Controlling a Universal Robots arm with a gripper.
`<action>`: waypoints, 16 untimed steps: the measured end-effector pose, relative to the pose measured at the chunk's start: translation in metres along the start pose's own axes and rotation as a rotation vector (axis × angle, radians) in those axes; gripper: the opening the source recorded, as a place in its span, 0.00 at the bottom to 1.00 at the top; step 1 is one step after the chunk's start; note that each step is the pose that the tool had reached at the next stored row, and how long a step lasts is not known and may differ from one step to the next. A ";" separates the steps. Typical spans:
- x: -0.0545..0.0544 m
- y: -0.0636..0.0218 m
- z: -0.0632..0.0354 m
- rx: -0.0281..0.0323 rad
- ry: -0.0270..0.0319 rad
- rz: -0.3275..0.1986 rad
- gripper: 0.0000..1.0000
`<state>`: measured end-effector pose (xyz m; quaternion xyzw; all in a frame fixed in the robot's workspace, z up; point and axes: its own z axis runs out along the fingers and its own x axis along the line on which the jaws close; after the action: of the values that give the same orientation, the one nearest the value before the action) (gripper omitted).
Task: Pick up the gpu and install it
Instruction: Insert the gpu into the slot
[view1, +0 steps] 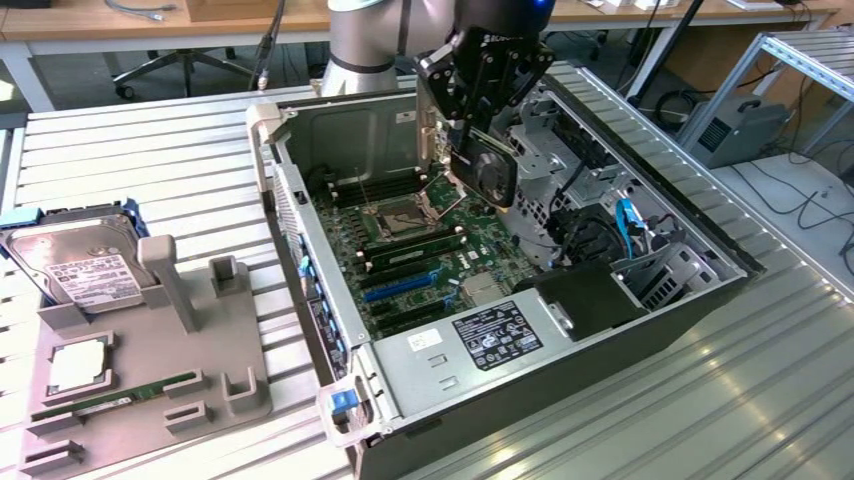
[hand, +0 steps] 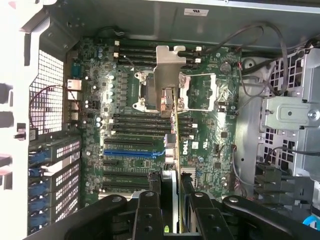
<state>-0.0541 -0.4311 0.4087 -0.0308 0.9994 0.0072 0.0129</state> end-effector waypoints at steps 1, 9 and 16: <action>0.000 0.0000 0.0000 0.0000 0.0001 -0.002 0.27; 0.000 0.0000 0.0000 -0.0004 0.0002 -0.017 0.27; 0.000 0.0000 0.0000 -0.0008 0.0004 -0.029 0.27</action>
<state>-0.0541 -0.4311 0.4087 -0.0453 0.9989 0.0074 0.0128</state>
